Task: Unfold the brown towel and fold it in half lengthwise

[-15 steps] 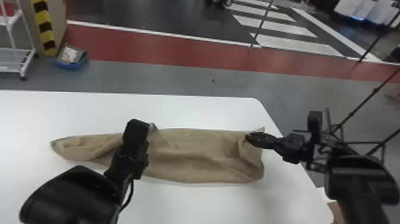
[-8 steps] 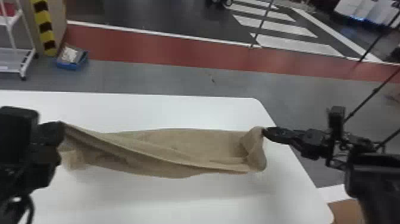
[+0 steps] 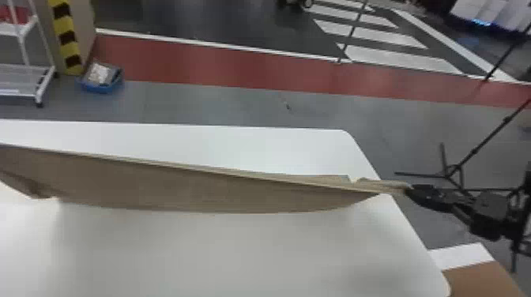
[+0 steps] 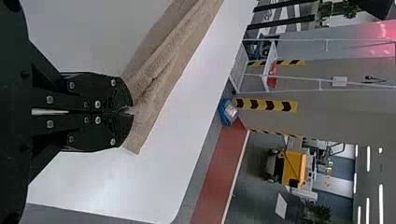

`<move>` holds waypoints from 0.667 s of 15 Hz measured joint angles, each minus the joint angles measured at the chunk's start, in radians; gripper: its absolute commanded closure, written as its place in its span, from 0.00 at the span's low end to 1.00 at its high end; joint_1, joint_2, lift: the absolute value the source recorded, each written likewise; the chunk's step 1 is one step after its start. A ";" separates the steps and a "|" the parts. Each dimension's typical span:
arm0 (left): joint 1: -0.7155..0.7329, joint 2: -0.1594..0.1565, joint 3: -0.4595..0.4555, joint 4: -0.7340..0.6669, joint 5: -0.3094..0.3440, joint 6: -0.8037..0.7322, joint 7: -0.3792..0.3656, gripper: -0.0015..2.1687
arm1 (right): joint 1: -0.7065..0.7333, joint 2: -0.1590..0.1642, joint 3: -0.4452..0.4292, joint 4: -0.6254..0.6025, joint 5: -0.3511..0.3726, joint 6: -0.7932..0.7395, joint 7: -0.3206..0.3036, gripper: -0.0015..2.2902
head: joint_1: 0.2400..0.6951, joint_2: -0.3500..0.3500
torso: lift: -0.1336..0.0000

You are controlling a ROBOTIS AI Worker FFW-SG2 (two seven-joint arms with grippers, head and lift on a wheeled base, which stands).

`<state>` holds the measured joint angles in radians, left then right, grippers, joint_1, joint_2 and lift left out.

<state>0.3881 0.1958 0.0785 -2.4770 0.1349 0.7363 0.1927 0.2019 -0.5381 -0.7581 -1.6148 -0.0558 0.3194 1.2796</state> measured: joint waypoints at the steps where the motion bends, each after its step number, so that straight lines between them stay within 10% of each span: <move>1: -0.009 -0.002 0.032 0.000 0.025 0.000 -0.009 0.66 | -0.018 -0.004 -0.003 -0.023 0.001 0.044 -0.001 0.50 | 1.00 0.08 | 0.20; 10: -0.026 -0.007 0.000 0.050 0.063 -0.001 -0.096 0.66 | -0.113 0.024 0.068 -0.051 0.058 0.161 -0.004 0.50 | 1.00 0.08 | 0.20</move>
<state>0.3617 0.1883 0.0783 -2.4269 0.1982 0.7355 0.0971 0.0885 -0.5144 -0.6905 -1.6661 0.0019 0.4807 1.2754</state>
